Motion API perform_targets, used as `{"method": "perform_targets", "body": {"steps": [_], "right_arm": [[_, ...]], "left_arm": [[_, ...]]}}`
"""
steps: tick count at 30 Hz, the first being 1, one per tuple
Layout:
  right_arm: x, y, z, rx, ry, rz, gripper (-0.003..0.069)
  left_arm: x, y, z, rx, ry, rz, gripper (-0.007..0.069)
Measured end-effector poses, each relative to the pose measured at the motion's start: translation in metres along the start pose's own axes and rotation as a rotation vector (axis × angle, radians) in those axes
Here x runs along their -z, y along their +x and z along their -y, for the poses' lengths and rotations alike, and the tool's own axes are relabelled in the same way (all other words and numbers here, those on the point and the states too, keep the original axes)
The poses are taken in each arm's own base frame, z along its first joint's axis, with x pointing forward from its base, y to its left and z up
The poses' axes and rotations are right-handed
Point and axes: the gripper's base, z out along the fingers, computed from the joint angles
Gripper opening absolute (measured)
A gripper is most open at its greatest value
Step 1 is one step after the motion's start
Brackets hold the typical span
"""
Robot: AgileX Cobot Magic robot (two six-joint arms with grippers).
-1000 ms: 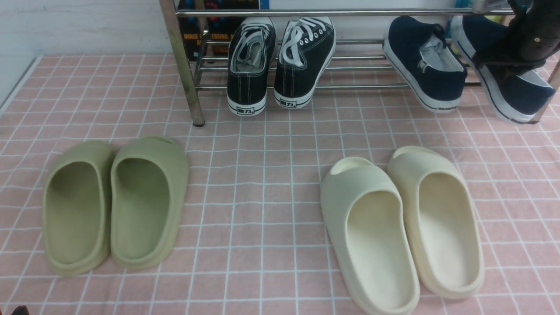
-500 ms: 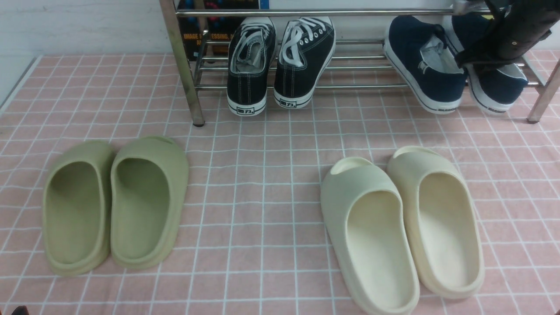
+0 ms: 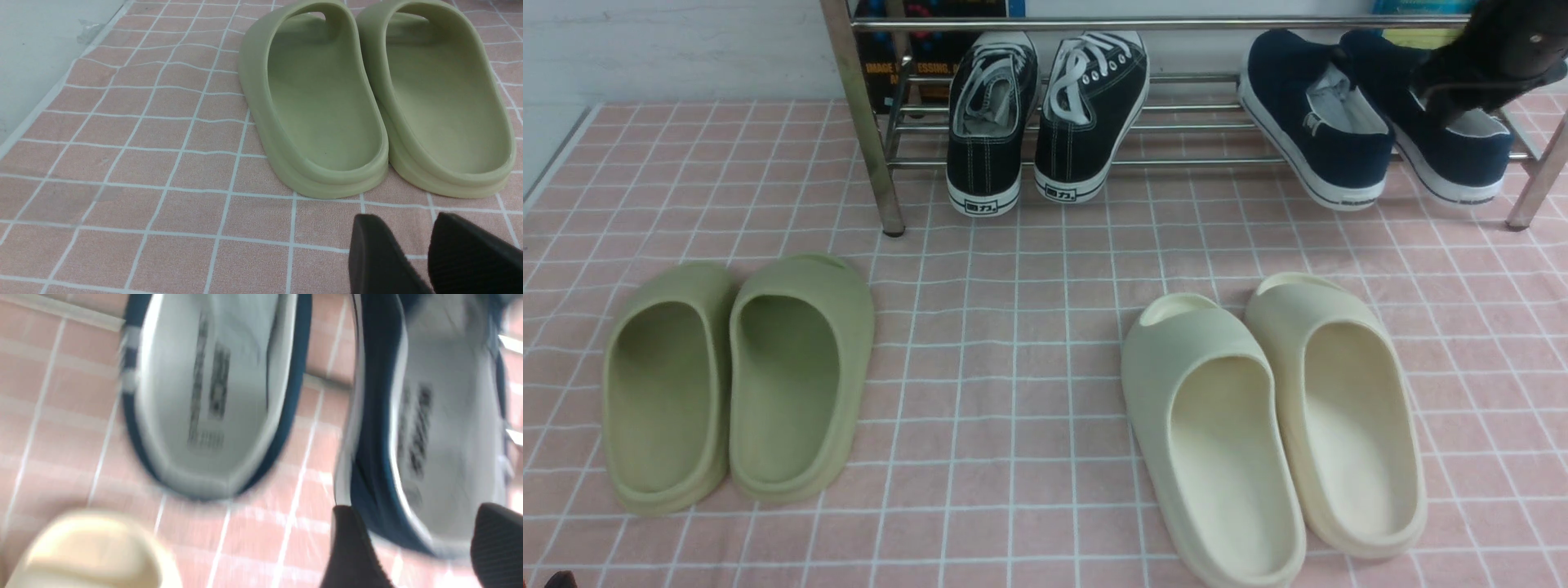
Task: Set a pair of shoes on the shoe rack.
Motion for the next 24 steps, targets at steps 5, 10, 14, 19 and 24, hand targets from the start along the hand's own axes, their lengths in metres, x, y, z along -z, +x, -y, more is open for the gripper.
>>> {"method": "perform_targets", "body": {"steps": [5, 10, 14, 19, 24], "right_arm": [[0.059, 0.017, -0.003, -0.048, 0.005, 0.023, 0.0175], [0.136, 0.067, -0.016, -0.066, -0.021, 0.056, -0.0014], [0.192, 0.112, -0.032, -0.093, -0.067, 0.194, -0.0018], [0.241, 0.184, -0.057, -0.114, -0.128, 0.446, -0.0018], [0.266, 0.239, -0.071, -0.120, -0.118, 0.630, -0.0018]], "left_arm": [[0.000, 0.000, 0.000, -0.002, -0.001, 0.001, 0.0237], [0.000, 0.000, 0.000, -0.002, -0.001, 0.000, 0.0237], [0.000, 0.000, 0.000, -0.002, -0.001, 0.000, 0.0237], [0.000, 0.000, 0.000, -0.006, -0.002, 0.000, 0.0237], [0.000, 0.000, 0.000, -0.007, -0.003, 0.000, 0.0237]]}}
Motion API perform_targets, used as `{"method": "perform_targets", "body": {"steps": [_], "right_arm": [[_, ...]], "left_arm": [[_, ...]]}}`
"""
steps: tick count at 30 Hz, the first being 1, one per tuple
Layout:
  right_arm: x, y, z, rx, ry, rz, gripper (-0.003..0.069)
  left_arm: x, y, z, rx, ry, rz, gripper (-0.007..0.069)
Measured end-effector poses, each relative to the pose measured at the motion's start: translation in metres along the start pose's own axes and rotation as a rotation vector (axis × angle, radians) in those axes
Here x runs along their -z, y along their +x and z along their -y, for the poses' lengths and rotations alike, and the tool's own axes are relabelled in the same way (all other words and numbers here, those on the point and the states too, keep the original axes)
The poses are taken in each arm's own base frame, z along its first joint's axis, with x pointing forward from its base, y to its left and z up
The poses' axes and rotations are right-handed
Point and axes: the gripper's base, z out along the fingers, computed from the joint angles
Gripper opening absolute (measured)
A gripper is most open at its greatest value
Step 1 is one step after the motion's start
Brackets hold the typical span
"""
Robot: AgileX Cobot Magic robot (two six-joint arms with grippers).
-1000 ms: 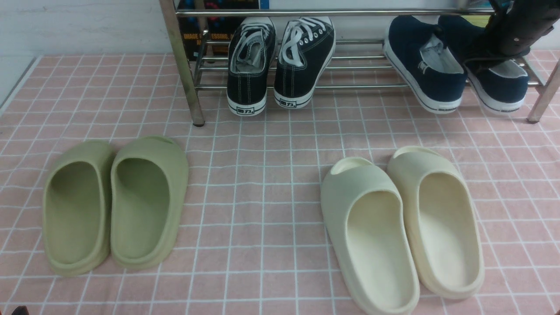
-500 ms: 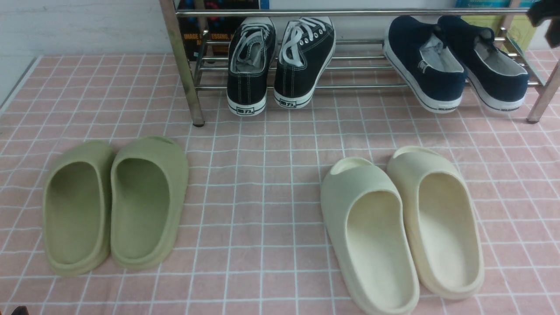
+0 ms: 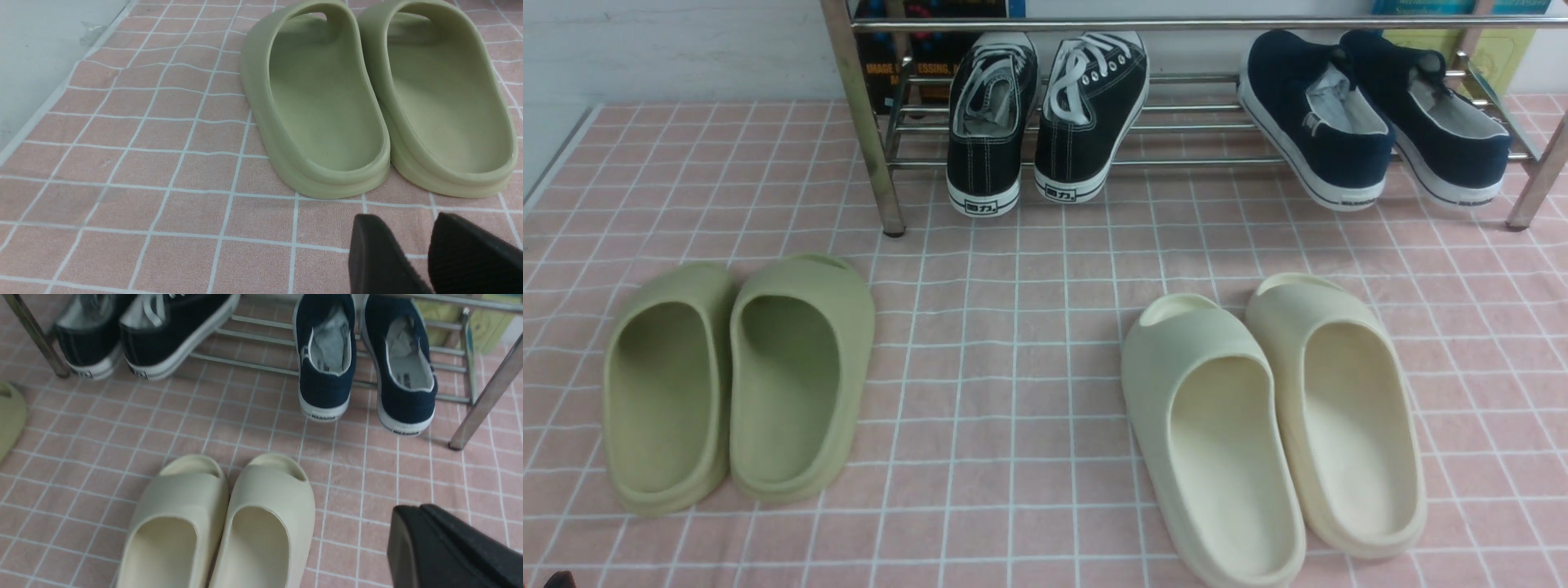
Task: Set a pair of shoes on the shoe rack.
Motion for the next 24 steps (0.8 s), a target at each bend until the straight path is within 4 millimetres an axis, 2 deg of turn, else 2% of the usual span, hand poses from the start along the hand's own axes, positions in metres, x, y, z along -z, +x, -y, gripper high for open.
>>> {"method": "perform_targets", "body": {"steps": [2, 4, 9, 15, 20, 22, 24], "right_arm": [[0.023, 0.015, -0.005, 0.007, 0.005, 0.077, -0.0018], [0.034, 0.024, -0.008, 0.009, 0.003, 0.104, -0.0018], [0.053, 0.042, -0.011, 0.041, 0.027, 0.133, -0.0015], [0.075, 0.051, -0.016, 0.059, 0.034, 0.198, -0.0015], [0.070, 0.059, -0.011, 0.084, 0.077, 0.190, -0.0017], [0.062, 0.065, -0.009, 0.088, 0.091, 0.172, -0.0018], [0.043, 0.077, -0.003, 0.091, 0.121, 0.195, -0.0018]], "left_arm": [[0.000, 0.000, 0.000, -0.001, 0.000, 0.000, 0.0237], [0.000, 0.000, 0.000, -0.001, 0.000, 0.000, 0.0237], [0.000, 0.000, 0.000, -0.002, -0.001, 0.000, 0.0237], [0.000, 0.000, 0.000, -0.002, -0.001, 0.000, 0.0237], [0.000, 0.000, 0.000, -0.002, -0.001, 0.000, 0.0237], [0.000, 0.000, 0.000, -0.002, -0.001, 0.000, 0.0237], [0.000, 0.000, 0.000, -0.002, -0.001, 0.000, 0.0237]]}}
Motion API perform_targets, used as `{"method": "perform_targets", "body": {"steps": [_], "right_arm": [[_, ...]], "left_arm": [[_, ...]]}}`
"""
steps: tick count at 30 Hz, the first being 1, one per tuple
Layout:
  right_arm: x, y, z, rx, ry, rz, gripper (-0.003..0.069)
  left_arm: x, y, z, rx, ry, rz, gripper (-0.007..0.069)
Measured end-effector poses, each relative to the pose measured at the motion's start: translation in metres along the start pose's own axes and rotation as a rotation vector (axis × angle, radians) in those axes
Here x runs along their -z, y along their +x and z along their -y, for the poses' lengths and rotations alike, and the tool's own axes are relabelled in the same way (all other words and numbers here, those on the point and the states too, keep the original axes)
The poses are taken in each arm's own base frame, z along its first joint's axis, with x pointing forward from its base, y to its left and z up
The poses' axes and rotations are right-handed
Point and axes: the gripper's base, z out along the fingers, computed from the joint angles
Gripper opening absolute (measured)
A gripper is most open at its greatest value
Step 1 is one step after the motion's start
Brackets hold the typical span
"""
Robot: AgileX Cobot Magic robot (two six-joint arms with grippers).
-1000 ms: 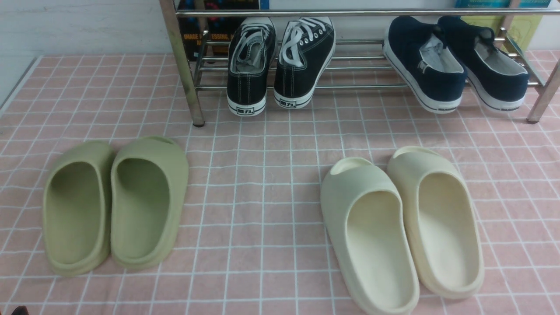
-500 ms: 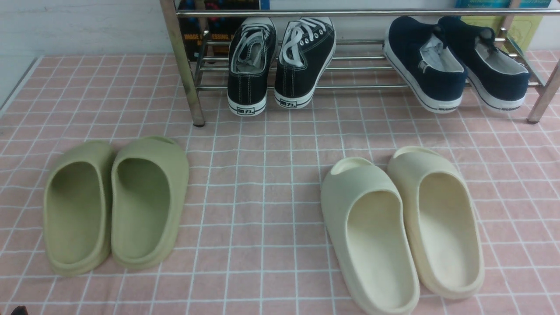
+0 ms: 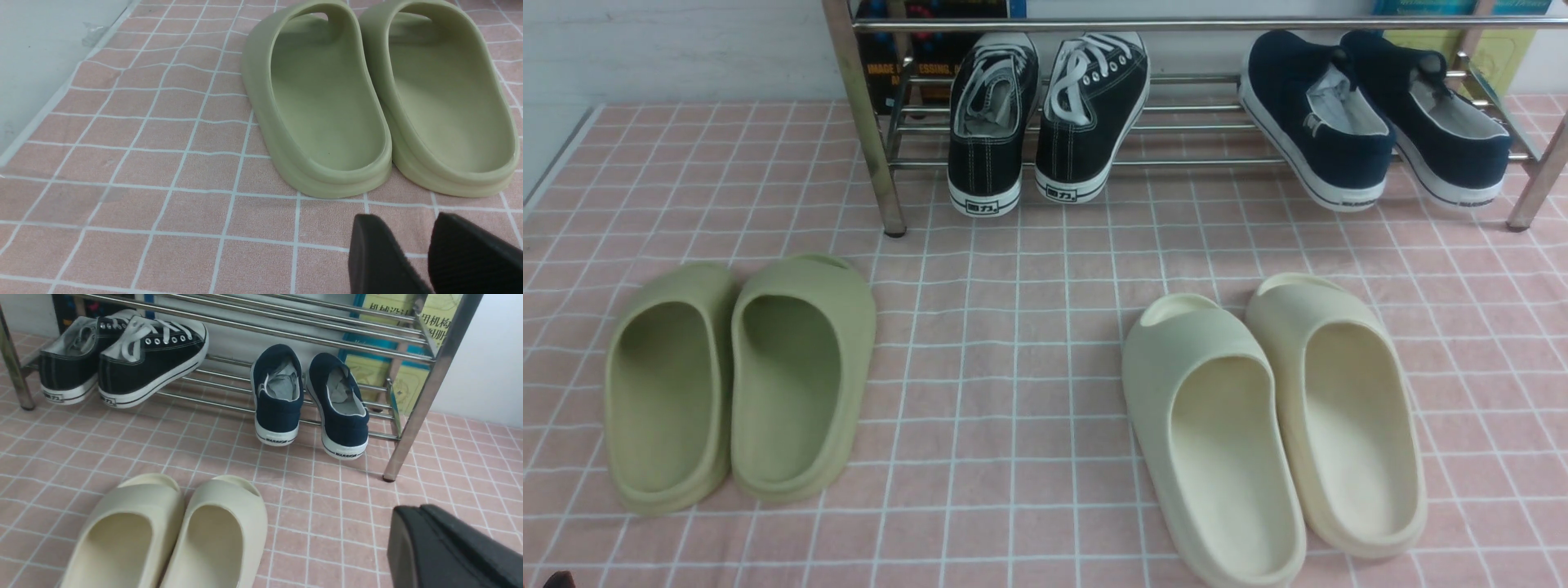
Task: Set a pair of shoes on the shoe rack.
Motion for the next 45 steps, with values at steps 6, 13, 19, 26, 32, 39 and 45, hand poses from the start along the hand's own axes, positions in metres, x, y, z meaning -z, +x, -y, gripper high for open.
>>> {"method": "perform_targets", "body": {"steps": [6, 13, 19, 26, 32, 39, 45], "right_arm": [[-0.030, 0.066, 0.005, 0.018, 0.129, 0.131, -0.0018], [-0.040, 0.156, 0.005, -0.146, 0.249, 0.115, -0.0018], [-0.043, 0.192, 0.002, -0.176, 0.267, 0.037, -0.0018], [-0.044, 0.199, -0.004, -0.160, 0.176, -0.051, -0.0018], [-0.044, 0.200, -0.005, -0.145, 0.148, -0.078, -0.0019], [-0.044, 0.200, -0.004, -0.126, 0.153, -0.083, -0.0018], [-0.044, 0.200, -0.004, -0.126, 0.153, -0.082, -0.0015]], "left_arm": [[0.000, 0.000, 0.000, 0.000, 0.000, 0.000, 0.0237], [0.000, 0.000, 0.000, -0.013, -0.005, 0.000, 0.0237], [0.000, 0.000, -0.001, -0.016, -0.006, 0.000, 0.0237], [0.000, 0.000, -0.001, -0.018, -0.007, 0.000, 0.0237], [0.000, 0.000, -0.001, -0.018, -0.007, 0.000, 0.0237], [0.000, 0.000, -0.001, -0.018, -0.007, 0.000, 0.0237], [0.000, 0.000, -0.001, -0.018, -0.007, 0.000, 0.0237]]}}
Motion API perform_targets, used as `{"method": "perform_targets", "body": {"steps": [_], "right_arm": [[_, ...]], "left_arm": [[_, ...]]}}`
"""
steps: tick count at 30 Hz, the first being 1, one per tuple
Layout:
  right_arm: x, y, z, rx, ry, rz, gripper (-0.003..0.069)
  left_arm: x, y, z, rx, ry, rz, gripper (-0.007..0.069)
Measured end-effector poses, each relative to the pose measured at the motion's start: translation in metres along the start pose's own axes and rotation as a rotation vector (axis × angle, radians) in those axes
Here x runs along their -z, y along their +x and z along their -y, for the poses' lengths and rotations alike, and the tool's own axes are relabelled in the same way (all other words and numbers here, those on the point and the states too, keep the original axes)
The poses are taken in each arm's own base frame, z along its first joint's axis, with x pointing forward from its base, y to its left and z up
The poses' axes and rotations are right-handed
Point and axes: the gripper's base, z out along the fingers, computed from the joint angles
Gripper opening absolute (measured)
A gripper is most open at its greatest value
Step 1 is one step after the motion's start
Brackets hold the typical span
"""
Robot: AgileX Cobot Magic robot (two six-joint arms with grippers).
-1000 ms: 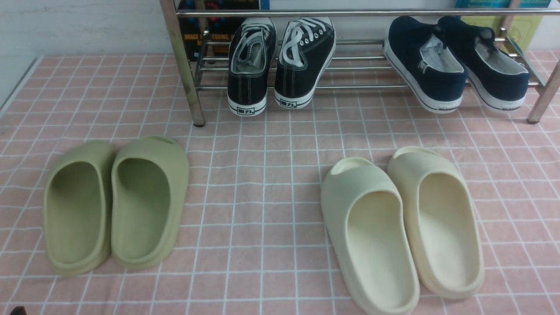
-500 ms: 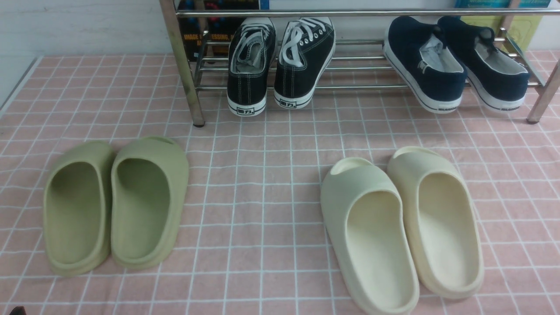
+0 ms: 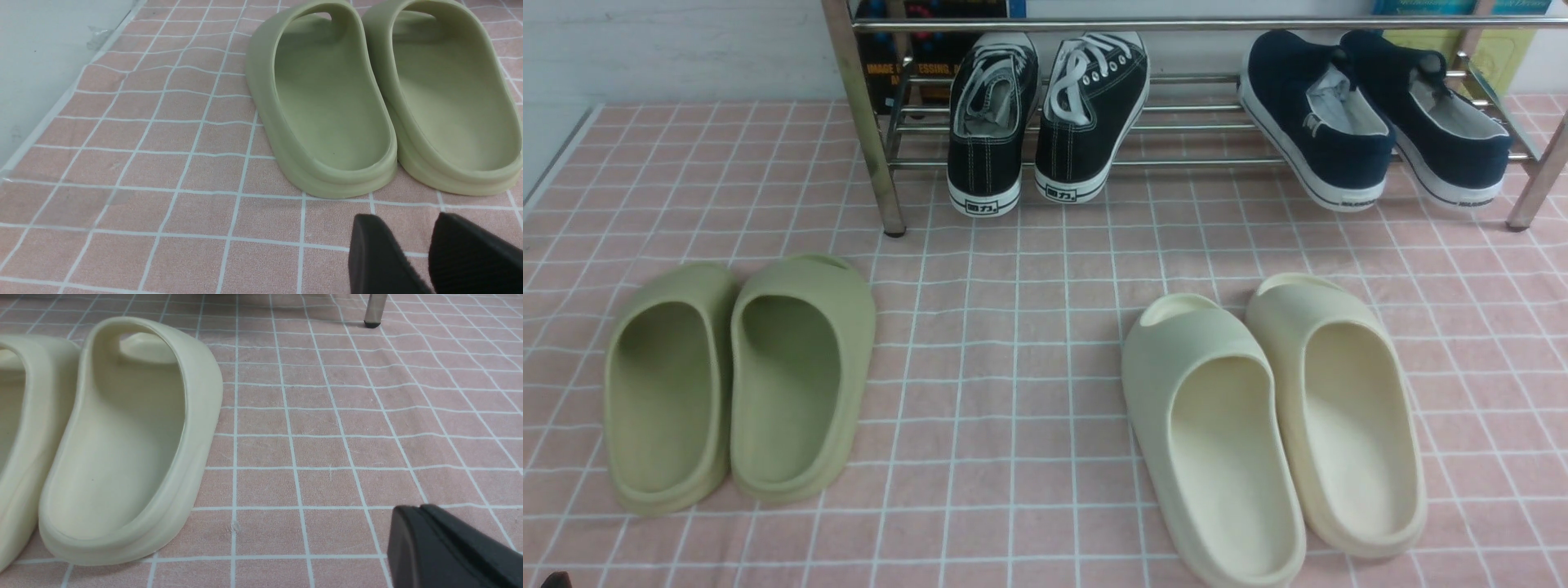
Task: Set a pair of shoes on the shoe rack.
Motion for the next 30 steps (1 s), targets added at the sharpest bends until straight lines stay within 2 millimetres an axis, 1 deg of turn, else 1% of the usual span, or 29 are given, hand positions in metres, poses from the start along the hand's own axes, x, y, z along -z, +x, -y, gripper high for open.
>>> {"method": "perform_targets", "body": {"steps": [30], "right_arm": [[0.0000, 0.0000, 0.0000, 0.001, 0.000, 0.000, 0.0006]], "left_arm": [[0.0000, 0.0000, 0.0000, 0.000, 0.000, 0.000, 0.0237]]}}
